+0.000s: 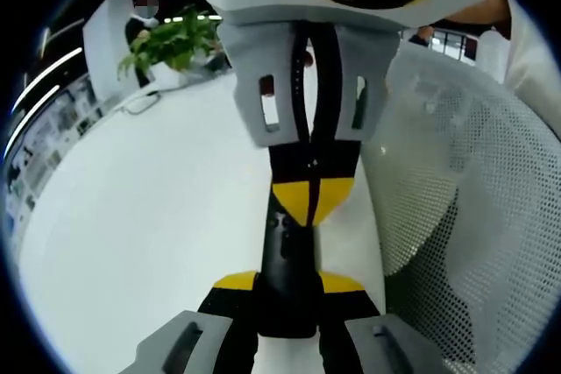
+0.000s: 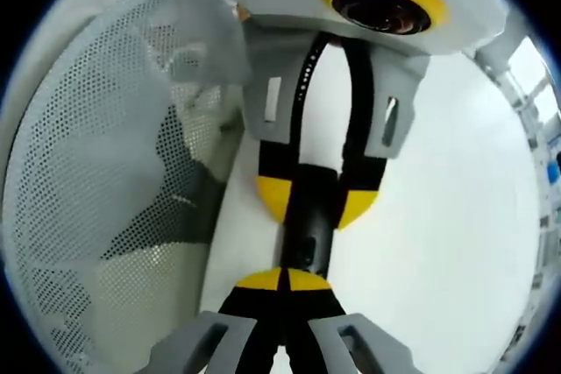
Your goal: Press the specified remote control buttons in sequence, fully releasing each button before pressing the next.
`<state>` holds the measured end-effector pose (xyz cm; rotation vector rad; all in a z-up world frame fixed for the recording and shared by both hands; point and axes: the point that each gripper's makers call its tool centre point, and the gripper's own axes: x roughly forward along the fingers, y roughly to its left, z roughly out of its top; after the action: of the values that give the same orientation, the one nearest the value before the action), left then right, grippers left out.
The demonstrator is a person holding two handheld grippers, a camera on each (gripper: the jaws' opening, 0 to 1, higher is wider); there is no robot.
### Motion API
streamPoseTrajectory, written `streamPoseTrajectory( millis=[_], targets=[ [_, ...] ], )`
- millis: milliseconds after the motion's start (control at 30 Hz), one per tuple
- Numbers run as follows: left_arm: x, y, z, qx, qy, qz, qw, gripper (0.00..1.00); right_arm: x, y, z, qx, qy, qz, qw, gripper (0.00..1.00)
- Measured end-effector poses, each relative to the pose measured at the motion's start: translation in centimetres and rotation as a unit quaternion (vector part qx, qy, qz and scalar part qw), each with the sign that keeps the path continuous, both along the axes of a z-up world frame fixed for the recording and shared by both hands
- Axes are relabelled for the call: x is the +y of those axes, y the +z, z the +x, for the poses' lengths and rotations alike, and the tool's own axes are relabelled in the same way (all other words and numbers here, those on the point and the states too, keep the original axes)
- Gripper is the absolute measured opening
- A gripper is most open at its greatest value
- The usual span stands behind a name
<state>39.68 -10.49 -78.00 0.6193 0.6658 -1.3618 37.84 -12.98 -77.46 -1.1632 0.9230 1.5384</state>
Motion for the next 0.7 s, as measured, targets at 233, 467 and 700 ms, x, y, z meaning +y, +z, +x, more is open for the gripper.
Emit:
streamPoseTrajectory(
  millis=[233,467,700],
  targets=[
    [-0.03,-0.04,-0.01,0.002,0.0,0.001,1.0,0.23,-0.01,-0.11,-0.07,-0.007,0.007,-0.005,0.9999,0.0],
    [-0.06,0.0,-0.1,-0.001,-0.001,0.002,1.0,0.23,-0.08,-0.17,0.0,-0.012,0.007,-0.007,0.9999,0.0],
    [-0.02,-0.01,-0.09,-0.004,-0.002,0.001,1.0,0.24,-0.12,-0.05,-0.03,-0.009,-0.004,0.004,0.9999,0.0]
  ],
)
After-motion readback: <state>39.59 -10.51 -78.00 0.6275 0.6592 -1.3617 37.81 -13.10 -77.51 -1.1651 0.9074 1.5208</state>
